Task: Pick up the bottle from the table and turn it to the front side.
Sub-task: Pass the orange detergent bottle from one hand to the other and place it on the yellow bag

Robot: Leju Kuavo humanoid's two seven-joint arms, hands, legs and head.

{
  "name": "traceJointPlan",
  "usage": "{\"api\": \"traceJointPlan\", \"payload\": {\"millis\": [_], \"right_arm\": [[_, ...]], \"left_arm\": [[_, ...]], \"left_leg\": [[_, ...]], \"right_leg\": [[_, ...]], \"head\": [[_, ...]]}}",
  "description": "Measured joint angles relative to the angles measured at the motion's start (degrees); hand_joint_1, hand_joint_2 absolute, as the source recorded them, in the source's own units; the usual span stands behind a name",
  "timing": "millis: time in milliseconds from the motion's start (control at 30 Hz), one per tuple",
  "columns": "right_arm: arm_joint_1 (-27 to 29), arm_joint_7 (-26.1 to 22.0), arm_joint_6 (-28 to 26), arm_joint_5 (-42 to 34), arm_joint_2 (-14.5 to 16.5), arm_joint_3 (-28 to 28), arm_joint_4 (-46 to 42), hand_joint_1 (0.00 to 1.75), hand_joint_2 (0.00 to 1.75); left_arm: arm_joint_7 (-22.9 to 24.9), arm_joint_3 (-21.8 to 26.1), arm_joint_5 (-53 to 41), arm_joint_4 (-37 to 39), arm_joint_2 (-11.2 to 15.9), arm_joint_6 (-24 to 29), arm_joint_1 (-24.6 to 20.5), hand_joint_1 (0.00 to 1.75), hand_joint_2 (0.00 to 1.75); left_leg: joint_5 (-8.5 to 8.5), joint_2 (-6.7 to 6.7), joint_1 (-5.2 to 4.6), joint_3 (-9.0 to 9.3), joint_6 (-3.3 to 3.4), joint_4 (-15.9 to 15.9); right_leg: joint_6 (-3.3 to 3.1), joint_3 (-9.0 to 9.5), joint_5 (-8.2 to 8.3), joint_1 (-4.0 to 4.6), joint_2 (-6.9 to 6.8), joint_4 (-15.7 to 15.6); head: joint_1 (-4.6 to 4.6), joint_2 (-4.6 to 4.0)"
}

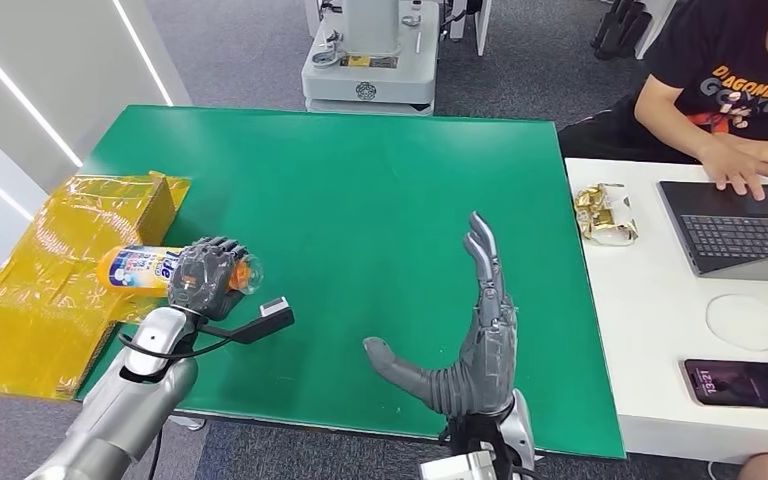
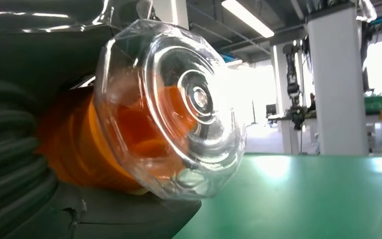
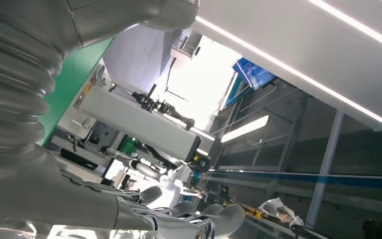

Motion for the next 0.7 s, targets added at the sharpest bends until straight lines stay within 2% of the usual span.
{"api": "traceJointPlan", "payload": {"millis": [200,500,533,667,700], "right_arm": [[-1.3,-1.2,1.7,-1.4,0.0,1.0,1.1,0.00,1.75],[-2.8,-2.5,3.1,-2.7,0.0,2.3,2.9,0.00,1.75],[-3.0,-2.7,3.2,-2.8,0.0,2.4,3.2,0.00,1.75],[-3.6,-3.0,3.3,-3.1,0.0,3.0,4.0,0.00,1.75],[-3.7,-3.0,3.3,-3.2,0.0,3.2,4.1,0.00,1.75]], "left_arm": [[1.9,-1.5,-7.8,4.0,0.8,-0.3,0.0,1.75,1.75],[2.7,-1.9,-10.6,7.3,2.5,0.6,0.6,1.75,1.75],[2.8,-1.9,-11.0,7.4,2.6,0.7,0.8,1.70,1.75],[3.3,-1.8,-12.1,7.7,2.8,0.6,1.4,0.02,1.75],[3.6,-1.7,-12.3,7.8,2.8,0.6,1.4,0.00,1.75]], "left_leg": [[0.00,0.00,0.00,0.00,0.00,0.0],[0.00,-0.02,0.00,-0.02,0.00,0.0],[0.00,-0.02,0.00,-0.02,0.00,0.0],[0.00,-0.04,0.00,-0.03,0.00,0.0],[0.00,-0.04,0.00,-0.02,0.00,0.0]], "right_leg": [[0.00,0.00,0.00,0.00,0.00,0.0],[0.00,0.01,0.00,0.00,-0.02,0.0],[0.00,0.01,0.00,0.00,-0.02,0.0],[0.00,0.01,0.00,0.00,-0.04,0.0],[0.00,0.02,0.00,0.00,-0.04,0.0]], "head": [[0.00,0.00],[-0.01,0.00],[0.00,0.00],[-0.01,0.00],[-0.01,0.00]]}}
